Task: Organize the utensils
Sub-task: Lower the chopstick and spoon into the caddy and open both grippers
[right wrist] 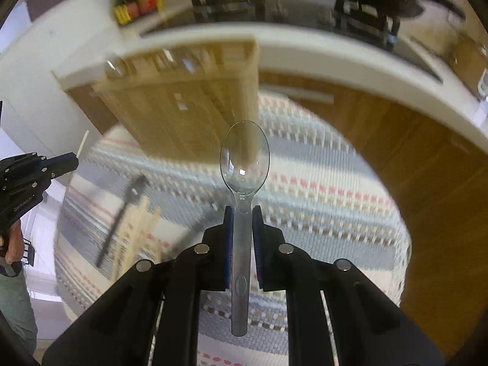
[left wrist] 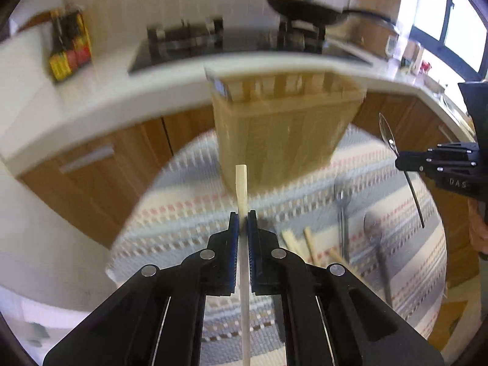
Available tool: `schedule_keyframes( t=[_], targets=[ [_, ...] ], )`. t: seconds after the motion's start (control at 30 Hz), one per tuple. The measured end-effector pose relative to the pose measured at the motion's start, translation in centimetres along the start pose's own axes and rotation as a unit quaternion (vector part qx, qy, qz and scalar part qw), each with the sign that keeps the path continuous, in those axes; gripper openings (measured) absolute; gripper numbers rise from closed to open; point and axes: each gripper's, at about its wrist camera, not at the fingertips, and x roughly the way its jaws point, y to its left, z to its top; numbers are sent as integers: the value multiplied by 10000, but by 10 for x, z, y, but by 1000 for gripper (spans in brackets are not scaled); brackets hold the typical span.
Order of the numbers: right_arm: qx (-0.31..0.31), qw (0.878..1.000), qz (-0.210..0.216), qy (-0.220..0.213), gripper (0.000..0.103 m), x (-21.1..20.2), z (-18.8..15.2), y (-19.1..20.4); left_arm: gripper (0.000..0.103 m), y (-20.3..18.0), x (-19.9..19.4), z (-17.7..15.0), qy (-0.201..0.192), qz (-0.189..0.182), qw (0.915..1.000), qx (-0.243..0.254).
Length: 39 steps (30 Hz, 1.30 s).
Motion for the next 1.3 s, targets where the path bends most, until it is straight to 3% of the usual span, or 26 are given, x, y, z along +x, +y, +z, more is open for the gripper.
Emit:
schedule_keyframes(
  t=[0.3,0.5,0.57,0.77,0.93,1.13,1.3],
  targets=[
    [-396,9915,52,-1235,10,-57,56,19,4,-6,-67,69,-1413,-67,9899,-83],
    [-676,9769,412,-1986,10,-66,88,29,4,-17,-74,105,-2259,-230,9738,-126],
    [-816,9721,319,-2177,10,-60,94,33,4,-21,-70,112,-2441,-167,9694,-173],
    [-912,9629,150,-2535,10,-40,105,33,4,-22,-54,123,-3285,-288,9435,-324],
    [-687,9560,193,-2845,10,-26,114,20,4,-17,-38,123,-3644,-226,9295,-527],
    [-455,9498,148,-3090,10,-7,113,9,4,-13,-17,118,-3944,221,9147,-852],
    [-526,9500,94,-3076,11,10,109,12,4,-8,-1,112,-3910,402,9131,-1085]
  ],
)
